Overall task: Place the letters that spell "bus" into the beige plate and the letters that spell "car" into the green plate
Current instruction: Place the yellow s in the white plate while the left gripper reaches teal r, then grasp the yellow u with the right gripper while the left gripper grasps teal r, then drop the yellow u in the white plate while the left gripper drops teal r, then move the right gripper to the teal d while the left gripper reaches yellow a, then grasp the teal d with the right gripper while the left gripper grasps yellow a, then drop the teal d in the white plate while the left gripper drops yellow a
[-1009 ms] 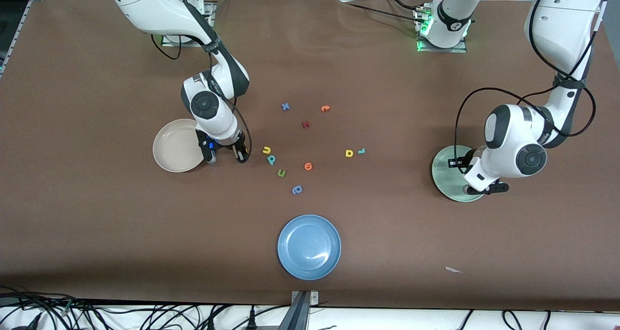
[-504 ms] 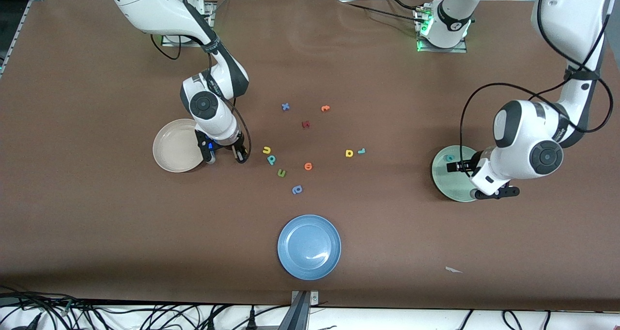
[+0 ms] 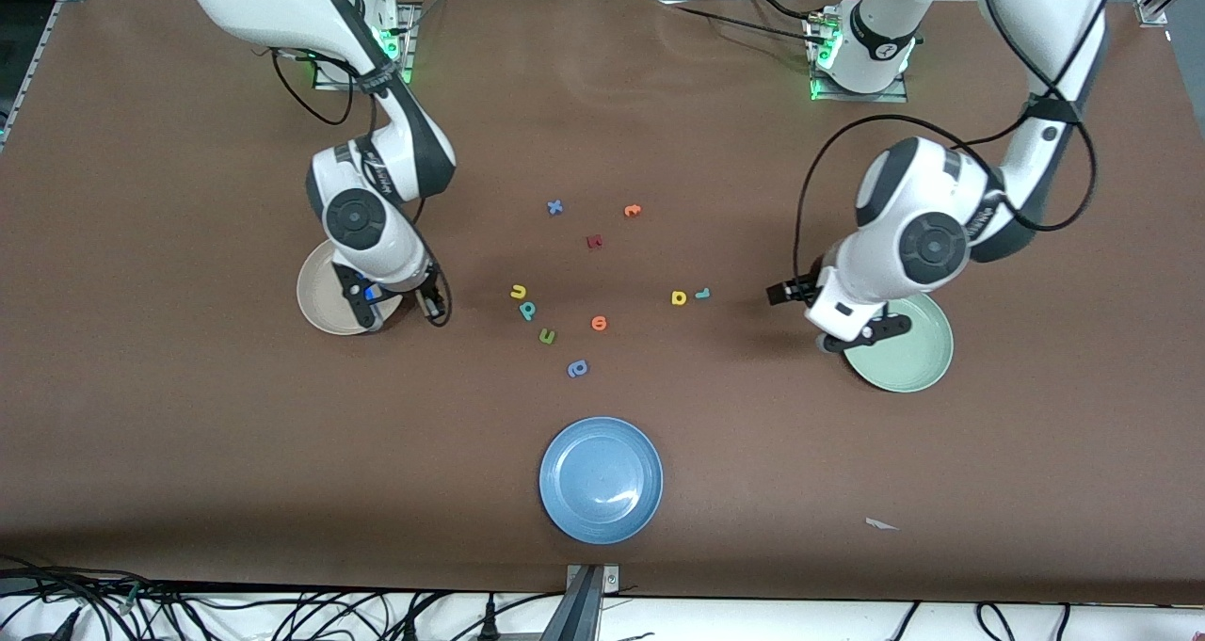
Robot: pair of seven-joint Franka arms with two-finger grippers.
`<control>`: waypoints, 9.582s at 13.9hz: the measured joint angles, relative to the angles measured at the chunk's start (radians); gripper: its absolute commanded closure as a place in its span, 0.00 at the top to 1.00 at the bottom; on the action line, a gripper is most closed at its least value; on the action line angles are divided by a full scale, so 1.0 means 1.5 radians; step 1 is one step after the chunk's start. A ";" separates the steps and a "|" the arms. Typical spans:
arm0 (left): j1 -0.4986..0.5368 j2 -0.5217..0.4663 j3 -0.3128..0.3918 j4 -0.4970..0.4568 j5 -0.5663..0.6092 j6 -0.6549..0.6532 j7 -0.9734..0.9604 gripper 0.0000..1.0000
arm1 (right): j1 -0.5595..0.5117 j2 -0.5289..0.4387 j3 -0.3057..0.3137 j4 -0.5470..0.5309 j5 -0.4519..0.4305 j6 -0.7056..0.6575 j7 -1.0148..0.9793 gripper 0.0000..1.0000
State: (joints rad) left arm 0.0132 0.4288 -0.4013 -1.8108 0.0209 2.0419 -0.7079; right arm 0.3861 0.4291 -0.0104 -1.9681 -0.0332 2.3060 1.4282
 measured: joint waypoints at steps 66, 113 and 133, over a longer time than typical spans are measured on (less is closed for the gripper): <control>0.170 0.099 0.024 0.037 0.113 -0.002 0.177 1.00 | -0.024 0.034 -0.095 0.053 -0.014 -0.145 -0.906 1.00; -0.083 0.236 -0.076 0.059 0.118 0.183 -0.523 0.32 | 0.174 0.108 -0.095 0.113 0.139 0.097 -0.862 0.19; 0.226 0.069 -0.132 0.089 0.090 -0.135 -0.095 0.00 | 0.141 0.050 -0.281 0.183 0.141 -0.348 -1.024 1.00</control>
State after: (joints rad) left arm 0.3523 0.5327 -0.5985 -1.6769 0.1558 1.8399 -0.8500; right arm 0.5970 0.5042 -0.4321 -1.6930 0.1779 1.7840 -0.1084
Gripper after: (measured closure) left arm 0.899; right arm 0.000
